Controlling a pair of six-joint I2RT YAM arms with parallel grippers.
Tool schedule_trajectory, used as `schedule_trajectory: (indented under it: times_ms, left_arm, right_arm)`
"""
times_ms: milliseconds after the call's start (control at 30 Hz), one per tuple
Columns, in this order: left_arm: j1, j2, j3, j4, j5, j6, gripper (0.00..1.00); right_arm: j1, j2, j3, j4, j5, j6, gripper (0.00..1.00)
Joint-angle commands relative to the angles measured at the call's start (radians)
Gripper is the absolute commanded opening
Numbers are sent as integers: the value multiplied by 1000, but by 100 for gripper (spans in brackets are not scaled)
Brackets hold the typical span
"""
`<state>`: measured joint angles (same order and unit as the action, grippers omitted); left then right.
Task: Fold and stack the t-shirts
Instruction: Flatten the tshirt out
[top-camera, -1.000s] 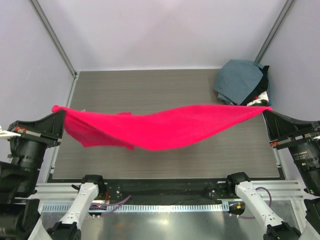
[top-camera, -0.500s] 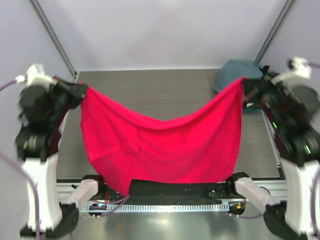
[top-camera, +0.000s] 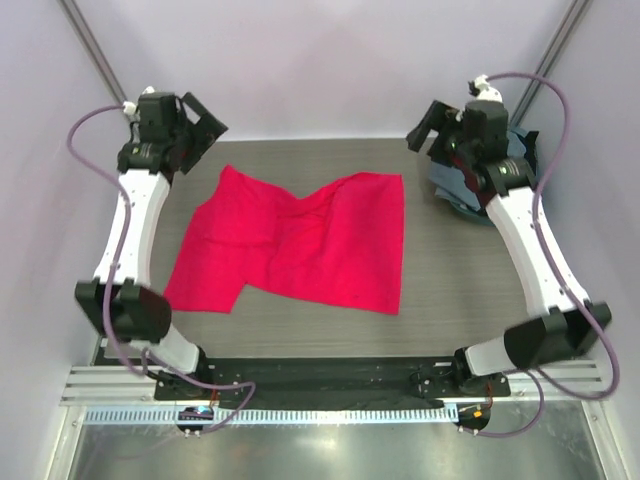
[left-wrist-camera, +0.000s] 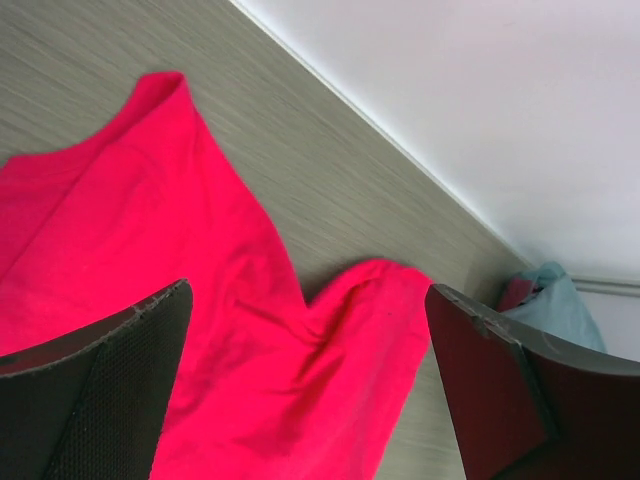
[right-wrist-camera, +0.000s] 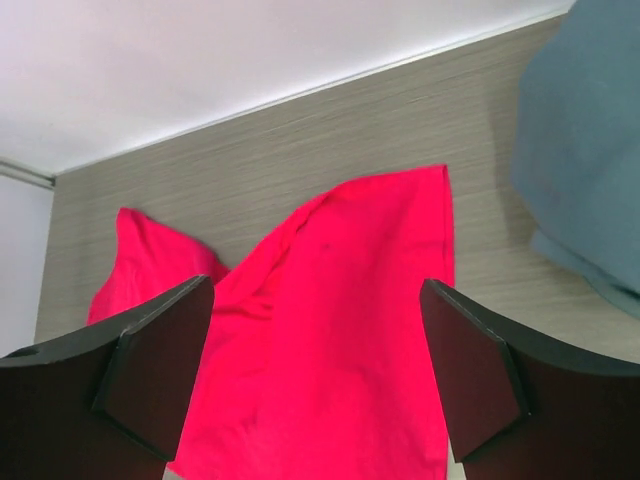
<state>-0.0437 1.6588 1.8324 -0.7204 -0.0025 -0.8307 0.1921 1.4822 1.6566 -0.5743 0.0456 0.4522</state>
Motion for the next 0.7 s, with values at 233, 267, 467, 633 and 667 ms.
schedule_trajectory:
  times_ms: [233, 267, 467, 633, 667]
  left_arm:
    - [123, -462, -544, 66, -18, -28, 100]
    - [128, -465, -553, 41, -16, -24, 100]
    - [145, -476, -558, -195, -155, -2, 100]
    - [200, -491, -591, -275, -125, -10, 99]
    - [205, -505, -604, -272, -117, -11, 99]
  right_arm:
    - [-5, -382, -567, 74, -76, 158, 79]
    - [-6, -395, -654, 73, -101, 198, 78]
    - [-3, -551, -932, 48, -158, 276, 66]
    - [30, -609, -1003, -68, -138, 302, 63]
    - [38, -614, -1035, -67, -139, 310, 64]
